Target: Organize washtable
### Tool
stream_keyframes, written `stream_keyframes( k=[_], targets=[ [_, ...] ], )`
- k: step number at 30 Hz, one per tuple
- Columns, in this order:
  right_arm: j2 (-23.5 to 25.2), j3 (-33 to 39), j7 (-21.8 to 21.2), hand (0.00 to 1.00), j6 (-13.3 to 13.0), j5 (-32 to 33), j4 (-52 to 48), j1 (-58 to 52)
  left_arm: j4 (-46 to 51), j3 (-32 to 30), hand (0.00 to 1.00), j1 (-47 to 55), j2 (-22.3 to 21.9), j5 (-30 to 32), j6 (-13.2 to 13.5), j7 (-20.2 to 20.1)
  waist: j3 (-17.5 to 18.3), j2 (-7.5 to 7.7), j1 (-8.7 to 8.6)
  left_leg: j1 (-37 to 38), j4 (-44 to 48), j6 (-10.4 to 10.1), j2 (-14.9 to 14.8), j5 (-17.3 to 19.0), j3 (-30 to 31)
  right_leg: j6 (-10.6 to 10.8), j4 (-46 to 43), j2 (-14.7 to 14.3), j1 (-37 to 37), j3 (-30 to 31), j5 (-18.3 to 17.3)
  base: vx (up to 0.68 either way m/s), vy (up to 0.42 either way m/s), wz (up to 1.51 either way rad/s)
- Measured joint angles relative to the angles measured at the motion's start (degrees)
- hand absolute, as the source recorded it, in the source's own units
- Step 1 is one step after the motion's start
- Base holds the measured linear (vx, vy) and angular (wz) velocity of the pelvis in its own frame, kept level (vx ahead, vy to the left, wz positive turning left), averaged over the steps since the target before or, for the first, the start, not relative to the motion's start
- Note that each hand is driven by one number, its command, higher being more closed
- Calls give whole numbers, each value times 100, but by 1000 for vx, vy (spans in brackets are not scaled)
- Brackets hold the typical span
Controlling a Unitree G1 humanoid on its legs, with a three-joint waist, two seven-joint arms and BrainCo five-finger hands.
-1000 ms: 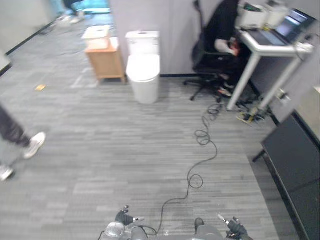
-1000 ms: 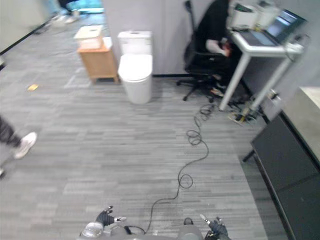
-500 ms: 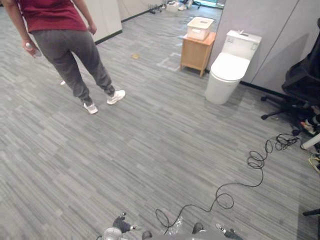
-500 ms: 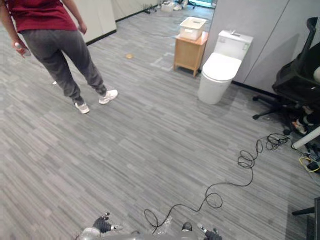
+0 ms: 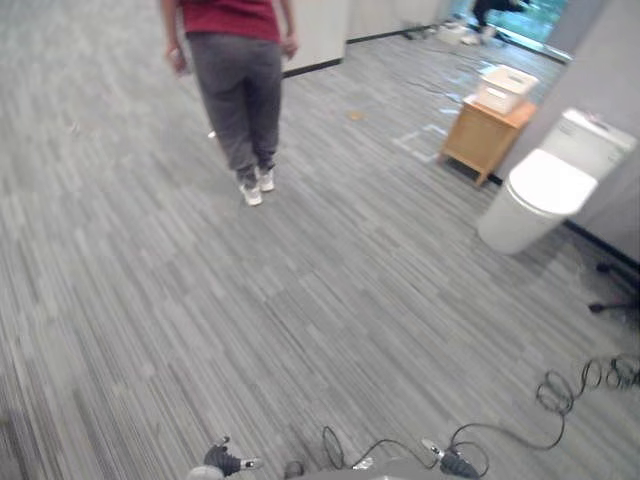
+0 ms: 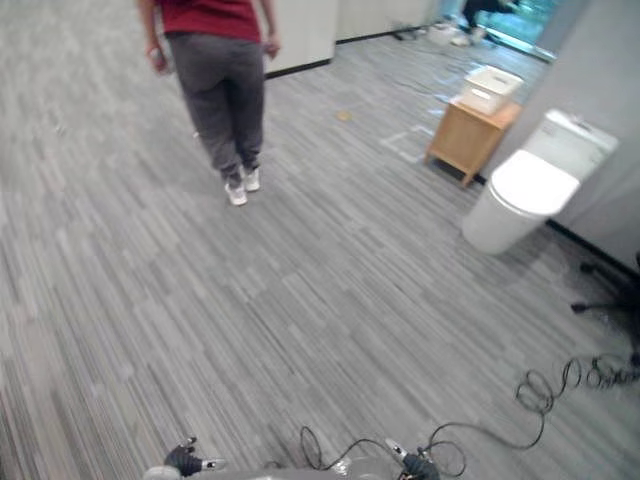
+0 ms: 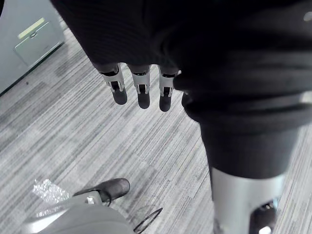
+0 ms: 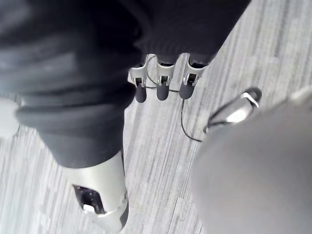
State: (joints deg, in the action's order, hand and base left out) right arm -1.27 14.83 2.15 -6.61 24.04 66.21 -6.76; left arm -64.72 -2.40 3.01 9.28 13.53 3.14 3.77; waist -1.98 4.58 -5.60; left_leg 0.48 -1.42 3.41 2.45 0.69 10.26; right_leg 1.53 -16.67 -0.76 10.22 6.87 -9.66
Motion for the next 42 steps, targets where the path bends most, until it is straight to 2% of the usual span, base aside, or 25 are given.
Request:
stream_keyframes(
  k=[1,2,4,6,11,12,13,14,15,16,18,19,20,22,24,25,26,29,32,33,34,35,37,39,42],
  targets=[
    [24,31,-4,0,7,-4,4,-10,-11,-5,0,-40,2,0,0,6,19,91,19,-1,25,-81,121,74,22,-14,453,76,0,124,370,177,-123,35],
    [30,107,-4,0,10,-13,21,-7,-28,-2,0,-39,-9,1,0,9,30,60,14,-14,45,-95,92,101,39,-24,475,61,-31,92,378,145,-100,9],
    [10,321,15,0,7,-39,16,21,-44,0,0,-42,-181,-3,54,16,56,-160,13,-87,5,-141,3,130,-27,-29,755,-7,-50,119,498,93,-59,-12],
    [-6,322,29,0,15,-49,16,21,-52,5,0,-48,-246,-4,69,12,63,-202,9,-109,-35,-148,-58,136,-72,-48,1021,-59,-122,134,630,64,-36,-19],
    [0,39,33,0,-27,-37,-16,80,-55,3,0,-50,-232,12,115,3,70,-118,34,-126,59,-229,-111,245,-109,-63,1206,-110,-242,154,732,49,7,-3],
    [-6,-77,25,0,-94,0,-31,91,-46,-11,0,-46,-230,10,117,4,66,-125,65,-310,615,-287,-87,550,-122,-66,1183,-121,-312,154,729,37,63,1],
    [-34,-171,21,0,-149,11,-38,102,20,-59,0,-47,-246,8,125,7,-1,-227,130,-611,1422,-537,-94,920,-204,-143,1164,-172,-421,138,674,27,57,2],
    [-36,-193,22,0,-172,13,-43,109,65,-97,0,-49,-276,5,130,10,-11,-210,158,-779,1949,-707,-101,1091,-268,-233,1169,-195,-509,137,615,18,59,11],
    [-44,-211,32,0,-183,13,-132,111,153,-381,0,-45,-350,6,154,14,-87,-306,183,-1266,3224,-988,-179,1271,-363,-289,1150,-299,-667,74,576,7,33,19],
    [-101,-308,41,0,-199,21,-304,93,261,-694,0,-37,-481,-2,179,29,-185,-460,233,-1706,4400,-1070,-341,1219,-500,-331,1044,-452,-819,-9,487,9,40,21],
    [-93,-446,49,0,-204,23,-413,57,355,-931,0,-29,-530,0,179,41,-235,-498,312,-2045,5210,-1261,-645,1035,-914,-410,967,-488,-928,-51,347,-9,38,15],
    [-90,-473,50,0,-203,22,-428,55,367,-951,0,-34,-536,-5,189,40,-232,-504,341,-2085,5308,-1166,-780,1087,-1136,-414,975,-466,-965,-59,335,-14,61,12],
    [-94,-520,47,0,-199,17,-451,71,369,-955,0,-39,-522,-7,208,40,-234,-520,346,-2140,5323,-887,-1094,1259,-1597,-383,1006,-384,-1047,-63,312,15,99,12],
    [-94,-530,41,0,-193,-9,-451,85,364,-965,0,-39,-485,-4,207,39,-224,-498,326,-2170,4622,-692,-1499,1412,-2273,-282,1041,-108,-1028,-76,252,66,180,16],
    [-139,-527,35,0,-183,-36,-448,91,358,-1077,0,-24,-537,4,176,26,-216,-517,334,-2007,2869,-788,-1534,1244,-2444,-116,1112,185,-1001,-80,189,114,255,16],
    [-146,-523,37,0,-178,-66,-436,91,360,-1120,0,-7,-560,-6,168,19,-205,-533,344,-1926,2474,-796,-1533,815,-2507,-69,1149,249,-1011,-77,165,156,343,27],
    [-162,-531,42,0,-175,-161,-364,120,334,-1115,0,2,-564,-4,161,18,-138,-495,341,-1799,2158,-574,-1242,460,-2539,49,1281,448,-1054,-13,126,177,345,32],
    [-57,-524,39,0,-150,-229,-111,183,282,-1099,0,1,-431,7,153,22,-6,-241,337,-1829,2027,-300,-703,655,-2553,220,1079,813,-987,121,71,223,322,35],
    [-25,-441,34,0,-149,-227,-105,169,163,-923,0,126,-258,17,71,26,54,-152,349,-1214,1285,-276,-281,668,-2591,578,-369,974,-458,353,300,263,315,8],
    [-24,-433,28,0,-151,-227,-110,136,161,-765,0,242,-191,22,65,29,99,-139,348,-954,1030,-266,-149,673,-2616,660,-1314,947,-132,529,352,344,320,6],
    [-9,-395,20,0,-156,-211,-152,84,92,-543,0,296,-98,23,36,39,119,-96,310,-758,949,-193,-28,710,-2589,947,-2326,861,229,655,530,369,287,19],
    [-13,-398,22,0,-157,-216,-191,58,83,-401,0,308,-44,23,29,43,133,-69,288,-672,944,-124,29,753,-2562,1071,-2692,837,348,652,657,370,161,43],
    [-20,-386,24,0,-168,-209,-212,-32,69,-13,0,251,75,9,35,79,134,17,270,-286,966,198,171,855,-2365,1151,-3905,705,629,637,914,413,95,46],
    [-28,-355,19,0,-182,-208,-213,23,-21,74,0,101,58,6,46,137,107,-9,216,-37,972,335,157,936,-2207,1043,-4575,471,1018,428,381,426,4,38],
    [-55,-321,12,0,-205,-204,-257,199,-60,32,0,-123,-85,6,61,137,-201,-157,80,546,765,356,-65,950,-2108,410,-4081,9,1523,-74,-158,368,-74,26]
  ],
)
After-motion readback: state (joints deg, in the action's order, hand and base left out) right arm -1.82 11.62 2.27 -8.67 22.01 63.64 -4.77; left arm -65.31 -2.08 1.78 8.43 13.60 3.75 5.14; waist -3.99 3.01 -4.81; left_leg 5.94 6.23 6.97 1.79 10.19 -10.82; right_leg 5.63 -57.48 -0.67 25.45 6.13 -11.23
